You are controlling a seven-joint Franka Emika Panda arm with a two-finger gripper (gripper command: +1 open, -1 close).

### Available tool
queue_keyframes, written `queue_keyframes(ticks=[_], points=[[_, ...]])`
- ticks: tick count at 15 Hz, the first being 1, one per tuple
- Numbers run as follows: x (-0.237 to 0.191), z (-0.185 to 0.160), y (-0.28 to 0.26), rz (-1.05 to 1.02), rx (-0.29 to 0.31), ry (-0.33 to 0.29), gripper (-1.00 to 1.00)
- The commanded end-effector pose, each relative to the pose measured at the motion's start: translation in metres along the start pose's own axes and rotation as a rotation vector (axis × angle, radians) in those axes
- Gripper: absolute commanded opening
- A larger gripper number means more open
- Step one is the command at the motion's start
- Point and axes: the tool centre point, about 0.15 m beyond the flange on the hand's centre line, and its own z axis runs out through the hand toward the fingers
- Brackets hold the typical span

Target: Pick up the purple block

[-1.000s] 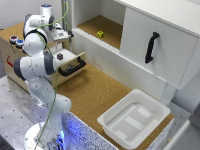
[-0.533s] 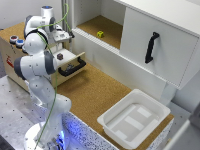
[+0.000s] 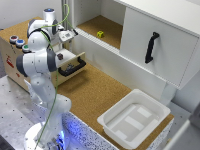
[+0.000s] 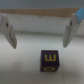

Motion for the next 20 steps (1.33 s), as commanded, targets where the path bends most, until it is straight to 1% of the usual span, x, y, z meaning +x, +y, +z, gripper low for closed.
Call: queue_keyframes(ticks=[1, 3, 7, 11, 15, 16, 17, 20], points=[[-0.021, 0.028, 0.025, -0.063, 0.044, 0.064, 1.00], [-0.027, 0.034, 0.028, -0.068, 0.062, 0.073, 1.00], [-0.015, 0.047, 0.025, -0.097, 0.082, 0.053, 1.00], [-0.005, 0.058, 0.028, -0.091, 0.078, 0.040, 1.00], [-0.005, 0.063, 0.029, -0.065, 0.072, 0.019, 1.00], [-0.005, 0.063, 0.029, -0.060, 0.065, 0.006, -1.00], [-0.005, 0.062, 0.027, -0.062, 0.057, -0.010, -1.00], [-0.007, 0.061, 0.022, -0.061, 0.052, -0.027, -1.00]])
